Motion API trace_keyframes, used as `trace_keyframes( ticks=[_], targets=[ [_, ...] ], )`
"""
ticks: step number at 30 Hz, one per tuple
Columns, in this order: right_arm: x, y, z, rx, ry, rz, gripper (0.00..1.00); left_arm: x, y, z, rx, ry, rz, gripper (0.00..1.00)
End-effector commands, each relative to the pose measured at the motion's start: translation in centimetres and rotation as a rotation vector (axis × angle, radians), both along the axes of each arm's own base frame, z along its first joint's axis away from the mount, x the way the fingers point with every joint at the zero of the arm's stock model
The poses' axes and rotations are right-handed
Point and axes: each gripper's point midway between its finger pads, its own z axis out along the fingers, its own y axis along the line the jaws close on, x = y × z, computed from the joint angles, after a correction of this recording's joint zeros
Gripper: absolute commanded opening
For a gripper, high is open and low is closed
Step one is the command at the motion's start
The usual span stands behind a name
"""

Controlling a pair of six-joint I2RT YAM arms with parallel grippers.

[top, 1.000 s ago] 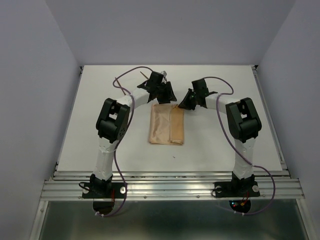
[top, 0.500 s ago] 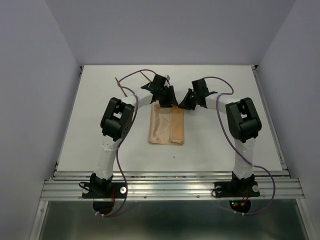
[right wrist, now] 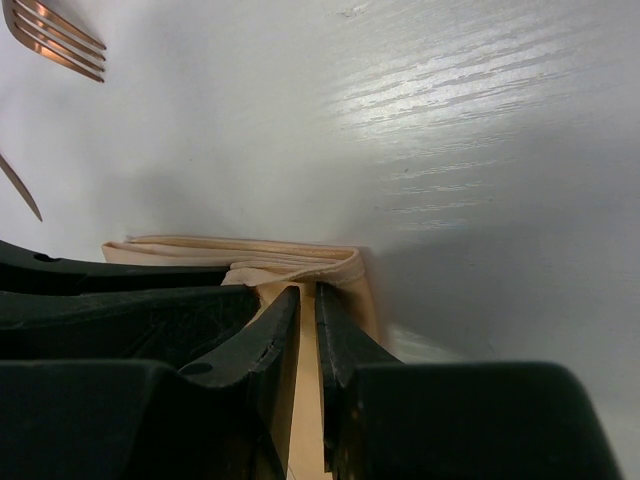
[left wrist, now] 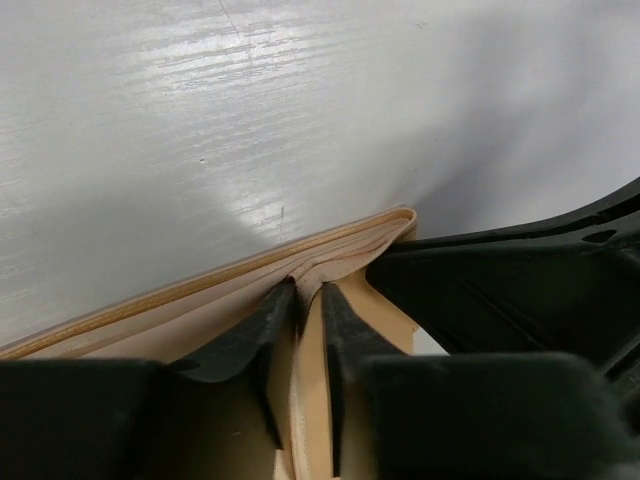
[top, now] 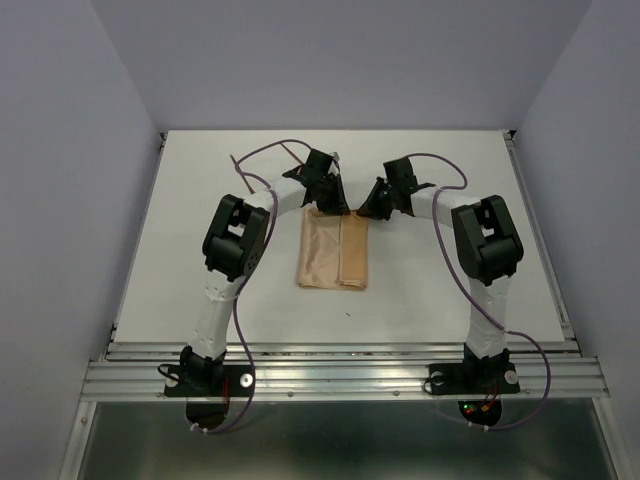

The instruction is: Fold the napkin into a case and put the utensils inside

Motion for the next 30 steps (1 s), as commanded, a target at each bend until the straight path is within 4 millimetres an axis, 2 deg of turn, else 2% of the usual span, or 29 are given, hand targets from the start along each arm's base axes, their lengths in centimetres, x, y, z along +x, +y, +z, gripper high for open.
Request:
trace_keyframes(
  ticks=[1,3,4,5,13,19,25,30],
  targets=[
    [-1.8,-1.3,-1.2,-0.087,0.063,0.008,0.18,1.3,0.0,1.1,0.012,-0.045,0.004,0.21],
    [-1.9,-1.3,-1.1,-0.091,0.062,0.012,0.18,1.6,0.3,1.1,0.018,-0.051,0.006,0.11],
    [-1.9,-1.3,-1.0,-0.091,0.058,0.017,0.18,1.7,0.4,1.2,0.019,-0.053,0.008,0.02],
    [-1.9,-1.3,-0.9,-0.095,0.055,0.025,0.17,1.8,0.5,1.5,0.011,-0.057,0.007,0.0],
    [-1.9,-1.5,-0.4,-0.119,0.045,0.053,0.18,1.9,0.5,1.1,-0.003,-0.053,-0.009,0.0],
    [-1.8,-0.6,1.5,-0.119,-0.001,0.077,0.18,1.4,0.2,0.1,-0.014,-0.026,-0.032,0.0],
    [-0.7,-0.4,3.2,-0.118,-0.044,0.072,0.19,0.8,-0.1,-0.8,-0.022,-0.004,-0.068,0.0],
    [0.0,-0.4,2.5,-0.131,-0.033,0.063,0.18,0.5,-0.3,-1.1,-0.028,0.003,-0.092,0.0]
  ],
)
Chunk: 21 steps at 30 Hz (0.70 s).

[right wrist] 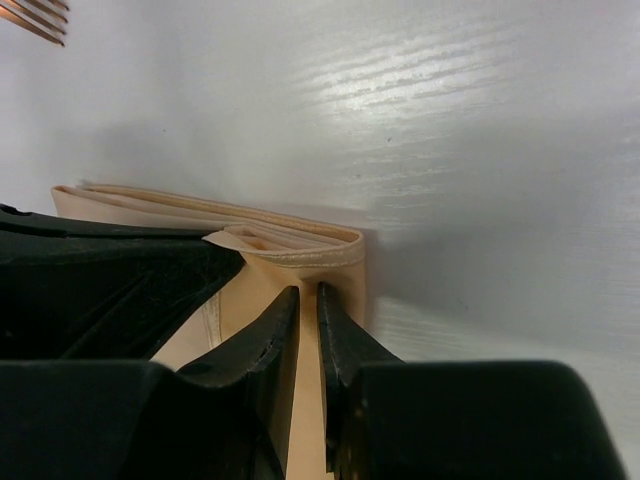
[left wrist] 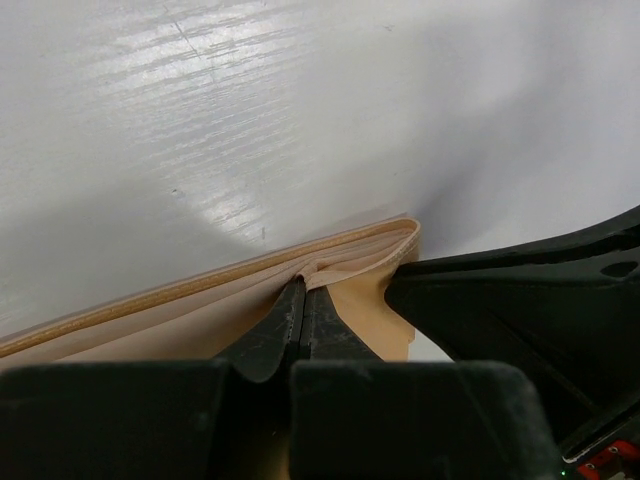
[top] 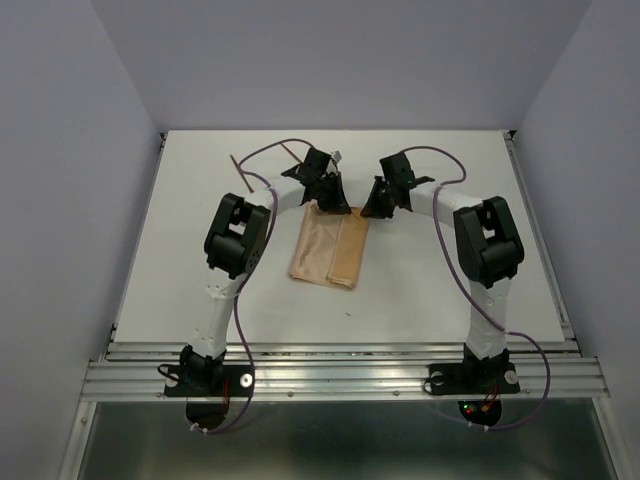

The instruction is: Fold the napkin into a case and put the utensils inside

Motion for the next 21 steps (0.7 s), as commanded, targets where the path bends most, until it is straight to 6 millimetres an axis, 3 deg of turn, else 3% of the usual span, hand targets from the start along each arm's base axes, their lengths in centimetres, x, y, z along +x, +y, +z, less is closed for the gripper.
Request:
trace_keyframes(
  ticks=[1,5,12,14,21],
  targets=[
    [1.4,0.1,1.5,-0.024,-0.044,-0.004,0.18,0.1,0.1,-0.8,0.016,-0.004,-0.038,0.0],
    [2.1,0.3,0.7,-0.031,-0.037,-0.007,0.19,0.0,-0.1,-0.9,0.011,-0.003,-0.054,0.0],
    [0.4,-0.3,-3.6,-0.062,0.066,-0.011,0.18,0.0,0.4,-0.9,0.042,0.003,-0.044,0.0],
    [-0.1,-0.6,-4.2,-0.072,0.086,-0.027,0.18,0.1,0.9,-0.9,0.073,0.005,-0.031,0.11],
    [-2.0,-2.8,-5.6,-0.15,0.133,-0.092,0.18,0.0,2.5,2.3,0.133,-0.067,-0.014,0.5]
  ],
)
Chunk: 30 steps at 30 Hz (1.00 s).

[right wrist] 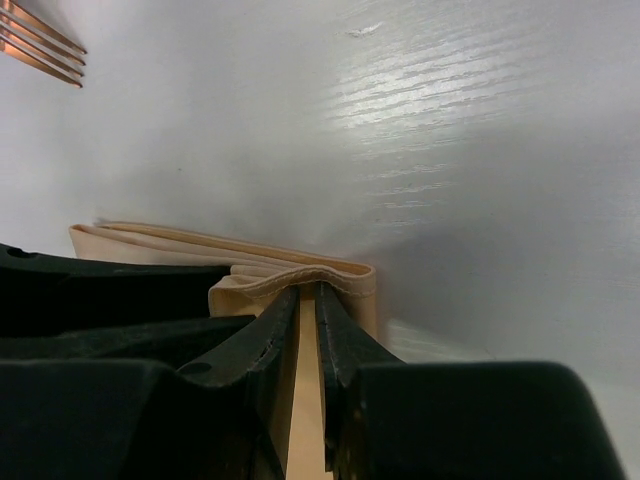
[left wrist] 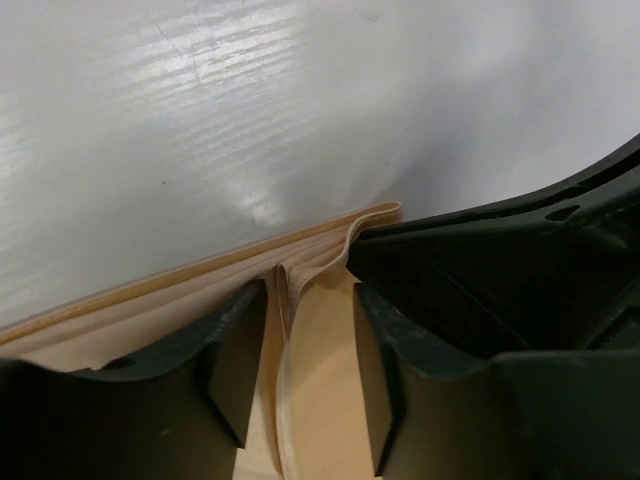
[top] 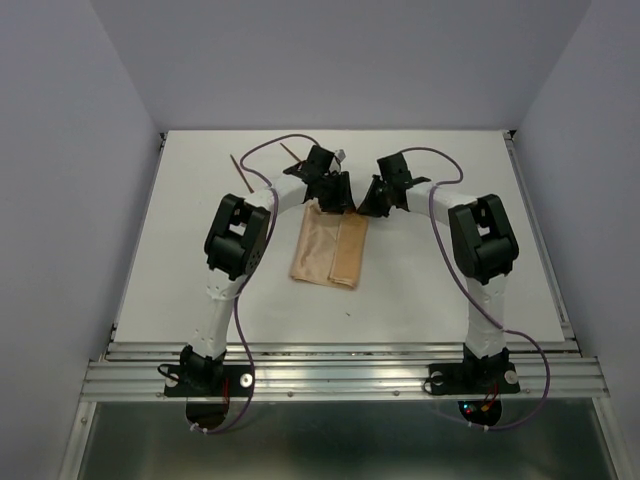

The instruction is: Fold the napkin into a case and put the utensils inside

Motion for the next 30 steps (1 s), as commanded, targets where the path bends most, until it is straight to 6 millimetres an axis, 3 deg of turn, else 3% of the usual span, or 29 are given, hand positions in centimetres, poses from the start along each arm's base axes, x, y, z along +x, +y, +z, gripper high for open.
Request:
trace_keyframes(
  ticks=[1,8,12,14,15,17,19,23,27,30],
  targets=[
    [-3.7,-3.6,-4.8,-0.17,0.137,-0.072,0.18,-0.1,2.5,3.0,0.101,-0.064,0.023,0.55],
    [-5.6,-4.2,-4.6,-0.177,0.141,-0.098,0.18,-1.8,3.5,6.2,0.099,-0.096,0.015,0.56],
    [-8.2,-4.8,-4.5,-0.205,0.156,-0.118,0.18,-3.3,4.7,7.8,0.109,-0.125,0.012,0.56],
    [-9.0,-4.5,-3.4,-0.192,0.136,-0.139,0.18,-4.4,5.6,6.9,0.133,-0.108,0.015,0.56],
    [-10.2,-5.1,-3.9,-0.201,0.153,-0.148,0.18,-4.8,5.9,7.6,0.13,-0.121,0.019,0.56],
    [-11.2,-4.6,-2.7,-0.184,0.132,-0.155,0.18,-5.9,6.6,7.0,0.143,-0.107,0.021,0.56],
    [-12.4,-4.6,-2.4,-0.185,0.13,-0.158,0.18,-6.4,7.1,7.5,0.145,-0.119,0.032,0.57],
    [-14.6,-4.8,-2.3,-0.19,0.137,-0.18,0.18,-6.6,8.2,7.3,0.195,-0.122,0.047,0.66],
    [-14.1,-5.0,-1.8,-0.195,0.119,-0.193,0.18,-6.5,8.6,5.9,0.235,-0.105,0.043,0.72],
    [-12.9,-4.3,0.0,-0.181,0.069,-0.166,0.19,-6.7,8.6,4.5,0.247,-0.082,0.035,0.72]
  ],
)
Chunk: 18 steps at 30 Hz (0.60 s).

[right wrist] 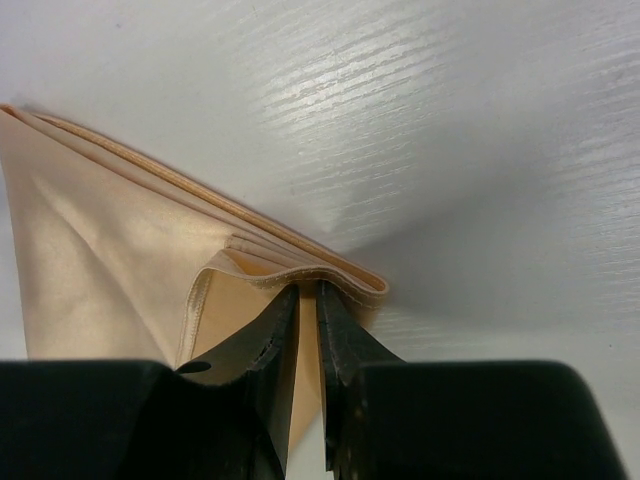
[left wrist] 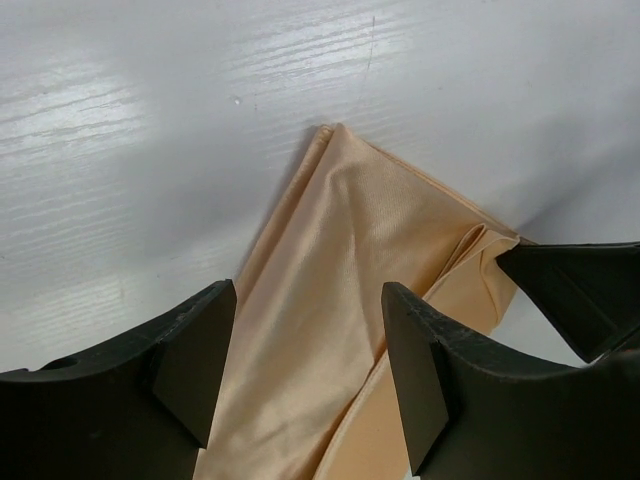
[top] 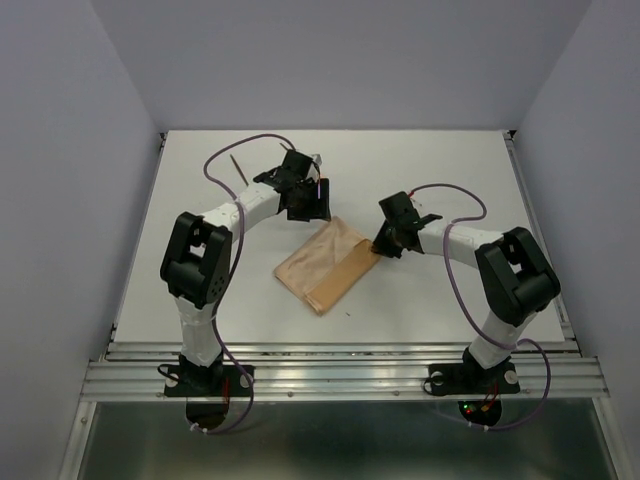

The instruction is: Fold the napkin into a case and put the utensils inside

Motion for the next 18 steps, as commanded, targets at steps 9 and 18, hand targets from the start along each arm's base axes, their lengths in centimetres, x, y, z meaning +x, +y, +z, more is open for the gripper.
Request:
trace_keyframes(
  ticks=[9,18],
  targets=[
    [2.7,0.2,2.5,-0.096,-0.038,0.05,0.2,1.7,-0.7,-3.8,0.055,0.036,-0.033,0.69],
    [3.7,0.7,-0.2,-0.126,0.008,0.062,0.2,2.6,-1.6,-4.8,0.05,0.057,-0.064,0.61]
  ],
)
